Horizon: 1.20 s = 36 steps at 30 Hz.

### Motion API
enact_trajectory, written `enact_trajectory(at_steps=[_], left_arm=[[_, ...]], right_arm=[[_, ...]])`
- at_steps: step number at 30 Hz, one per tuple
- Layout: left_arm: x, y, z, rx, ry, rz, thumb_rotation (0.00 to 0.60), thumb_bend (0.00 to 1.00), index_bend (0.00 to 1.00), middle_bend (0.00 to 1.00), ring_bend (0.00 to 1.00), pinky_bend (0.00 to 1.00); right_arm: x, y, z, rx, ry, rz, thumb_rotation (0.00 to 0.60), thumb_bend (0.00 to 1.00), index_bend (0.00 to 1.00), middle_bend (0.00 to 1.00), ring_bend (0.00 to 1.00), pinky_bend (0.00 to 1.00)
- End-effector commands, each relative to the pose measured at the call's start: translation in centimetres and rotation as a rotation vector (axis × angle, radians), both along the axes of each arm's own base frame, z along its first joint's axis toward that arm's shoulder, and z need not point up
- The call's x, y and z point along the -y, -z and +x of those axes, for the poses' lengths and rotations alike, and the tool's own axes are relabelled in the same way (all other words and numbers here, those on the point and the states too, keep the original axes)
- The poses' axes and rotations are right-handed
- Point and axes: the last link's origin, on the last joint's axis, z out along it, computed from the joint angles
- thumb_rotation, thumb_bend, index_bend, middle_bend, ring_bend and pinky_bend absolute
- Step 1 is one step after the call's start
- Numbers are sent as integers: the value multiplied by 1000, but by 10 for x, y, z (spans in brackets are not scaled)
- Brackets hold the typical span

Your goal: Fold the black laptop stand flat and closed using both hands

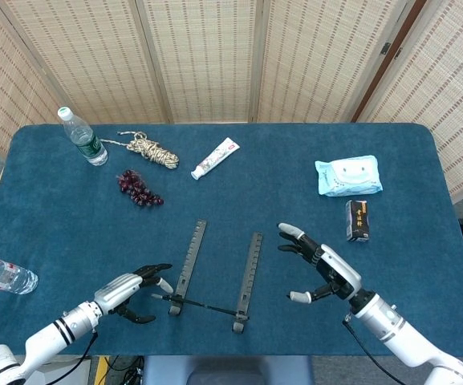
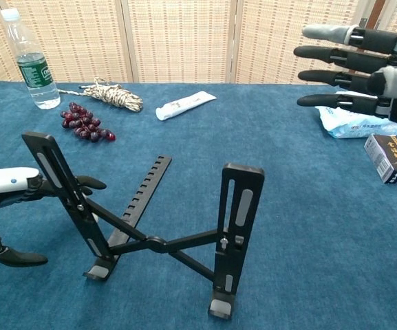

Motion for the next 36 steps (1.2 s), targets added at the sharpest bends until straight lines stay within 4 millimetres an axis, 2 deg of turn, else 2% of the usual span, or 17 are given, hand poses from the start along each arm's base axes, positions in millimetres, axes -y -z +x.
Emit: enact_trajectory(at_steps=[1,36], left_arm=[[0,1,1,5,-1,-6,600,227,293,38,33,0],[9,5,0,-7,-20,-57,600,228,293,38,33,0]], right_arm=[[0,0,0,0,0,-1,600,36,0,18,0,137],[-2,0,-5,8,2,0,600,36,0,18,0,137]])
